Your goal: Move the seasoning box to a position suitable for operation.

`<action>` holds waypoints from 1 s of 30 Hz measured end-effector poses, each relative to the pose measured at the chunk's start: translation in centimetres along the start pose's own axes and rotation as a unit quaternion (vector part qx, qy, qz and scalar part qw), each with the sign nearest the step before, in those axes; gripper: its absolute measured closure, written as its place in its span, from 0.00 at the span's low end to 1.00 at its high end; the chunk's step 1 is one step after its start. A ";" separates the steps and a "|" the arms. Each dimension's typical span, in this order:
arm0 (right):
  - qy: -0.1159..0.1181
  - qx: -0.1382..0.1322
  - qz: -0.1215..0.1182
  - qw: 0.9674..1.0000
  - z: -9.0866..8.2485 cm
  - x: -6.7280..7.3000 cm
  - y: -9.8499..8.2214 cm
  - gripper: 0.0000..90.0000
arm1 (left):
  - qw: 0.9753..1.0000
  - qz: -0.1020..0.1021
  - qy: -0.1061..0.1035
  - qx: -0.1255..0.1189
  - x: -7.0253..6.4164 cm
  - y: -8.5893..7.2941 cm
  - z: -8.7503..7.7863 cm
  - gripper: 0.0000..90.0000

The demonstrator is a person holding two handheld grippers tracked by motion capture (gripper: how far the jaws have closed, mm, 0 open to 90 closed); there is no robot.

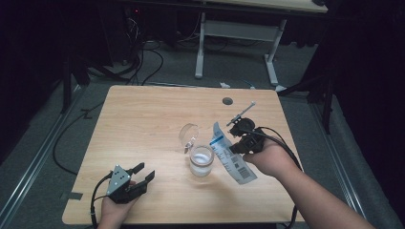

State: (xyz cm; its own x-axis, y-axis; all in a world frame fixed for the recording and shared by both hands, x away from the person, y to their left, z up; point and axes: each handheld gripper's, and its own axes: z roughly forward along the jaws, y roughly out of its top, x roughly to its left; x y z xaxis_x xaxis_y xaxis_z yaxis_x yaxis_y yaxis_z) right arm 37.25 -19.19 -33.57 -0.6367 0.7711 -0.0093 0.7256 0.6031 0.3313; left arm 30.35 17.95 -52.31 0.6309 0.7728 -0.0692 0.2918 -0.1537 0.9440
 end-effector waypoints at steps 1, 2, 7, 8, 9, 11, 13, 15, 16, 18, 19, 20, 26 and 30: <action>-0.004 0.003 0.005 1.000 0.1 -0.2 -0.1 1.00 | 1.000 0.001 0.001 0.001 0.0 0.0 0.0 0.52; -0.007 0.003 0.011 1.000 0.1 -0.4 -0.3 1.00 | 1.000 0.000 0.001 0.000 0.1 0.0 -0.1 0.52; -0.021 0.012 0.022 0.999 0.7 -1.5 -0.8 1.00 | 1.000 0.000 0.000 0.000 0.1 0.0 -0.1 0.52; -0.022 0.014 0.024 0.999 0.8 -1.8 -0.9 1.00 | 1.000 0.001 0.001 -0.001 0.1 0.0 -0.1 0.52; -0.025 0.016 0.025 0.999 0.9 -2.0 -1.0 1.00 | 1.000 0.003 0.001 0.000 0.1 0.0 -0.1 0.52; -0.026 0.017 0.027 0.999 1.2 -2.5 -1.1 1.00 | 1.000 0.003 0.001 -0.001 0.1 -0.1 -0.1 0.52; -0.029 0.019 0.030 0.999 1.5 -2.9 -1.2 1.00 | 1.000 0.002 0.002 -0.002 0.2 -0.1 -0.2 0.52; -0.032 0.019 0.032 0.999 1.8 -3.4 -1.3 1.00 | 1.000 0.000 0.003 -0.003 0.3 -0.1 -0.3 0.52; -0.033 0.019 0.034 0.999 1.9 -3.7 -1.3 1.00 | 1.000 -0.002 0.003 -0.004 0.4 -0.1 -0.3 0.52; -0.036 0.024 0.041 0.998 2.2 -4.0 -1.4 1.00 | 1.000 -0.003 0.003 -0.004 0.4 -0.1 -0.3 0.52; -0.035 0.025 0.043 0.998 2.4 -4.3 -1.5 1.00 | 1.000 -0.002 0.004 -0.003 0.4 -0.1 -0.3 0.52; -0.037 0.027 0.046 0.998 2.6 -4.5 -1.6 1.00 | 1.000 -0.003 0.004 -0.002 0.5 -0.1 -0.3 0.52; -0.041 0.032 0.059 0.997 3.5 -5.8 -1.7 1.00 | 1.000 -0.004 0.008 -0.004 0.6 -0.1 -0.2 0.52; -0.040 0.036 0.065 0.996 4.2 -6.7 -1.6 1.00 | 1.000 -0.010 0.012 -0.007 0.9 -0.2 -0.5 0.52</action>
State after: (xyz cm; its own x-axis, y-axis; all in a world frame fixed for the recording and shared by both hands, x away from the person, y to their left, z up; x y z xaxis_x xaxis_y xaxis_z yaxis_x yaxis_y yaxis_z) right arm 41.40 -24.45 -37.99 -0.5152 0.8558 -0.0472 0.8191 0.5079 0.2667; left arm 30.45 18.99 -52.39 0.6075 0.7903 -0.0801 0.2941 -0.1301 0.9469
